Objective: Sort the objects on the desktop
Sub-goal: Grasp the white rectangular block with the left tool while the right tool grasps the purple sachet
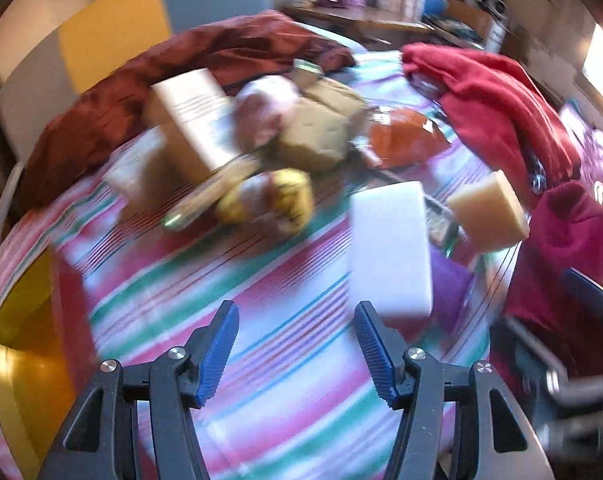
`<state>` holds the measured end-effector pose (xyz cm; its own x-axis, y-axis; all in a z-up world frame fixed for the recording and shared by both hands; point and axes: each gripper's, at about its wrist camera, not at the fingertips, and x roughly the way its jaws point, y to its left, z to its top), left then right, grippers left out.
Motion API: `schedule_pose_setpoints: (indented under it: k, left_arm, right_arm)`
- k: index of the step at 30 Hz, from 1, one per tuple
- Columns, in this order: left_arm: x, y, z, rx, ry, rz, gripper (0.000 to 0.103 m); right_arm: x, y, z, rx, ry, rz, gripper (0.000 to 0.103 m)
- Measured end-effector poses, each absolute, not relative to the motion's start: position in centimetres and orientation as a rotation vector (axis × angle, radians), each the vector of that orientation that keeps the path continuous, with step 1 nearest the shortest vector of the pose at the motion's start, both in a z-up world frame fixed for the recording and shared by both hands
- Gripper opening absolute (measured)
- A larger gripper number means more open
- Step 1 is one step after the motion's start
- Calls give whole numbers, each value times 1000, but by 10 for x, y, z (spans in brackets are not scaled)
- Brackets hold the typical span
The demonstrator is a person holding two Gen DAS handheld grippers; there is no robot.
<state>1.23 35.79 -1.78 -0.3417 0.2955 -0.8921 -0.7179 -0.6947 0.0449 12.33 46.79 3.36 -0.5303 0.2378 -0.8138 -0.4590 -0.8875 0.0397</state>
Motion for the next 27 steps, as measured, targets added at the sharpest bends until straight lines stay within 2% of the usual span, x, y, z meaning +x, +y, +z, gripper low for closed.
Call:
schedule_pose_setpoints:
  k: [2, 8, 17, 24, 27]
  left_arm:
    - [4, 374, -26, -1267, 590, 2035, 61]
    - [-11, 397, -33, -1316, 427, 1937, 61]
    - [-12, 408, -13, -1347, 177, 1800, 61]
    - [-7, 428, -42, -1405, 233, 1776, 63]
    - [-12, 419, -45, -1428, 172, 1745, 61]
  right_arm:
    - [126, 468, 33, -1239, 316, 2418, 103]
    - [134, 470, 31, -1247, 268, 2439, 103]
    - [135, 469, 30, -1238, 235, 2464, 103]
    - [135, 468, 29, -1242, 211, 2464, 103]
    - [136, 468, 30, -1233, 220, 2477, 103]
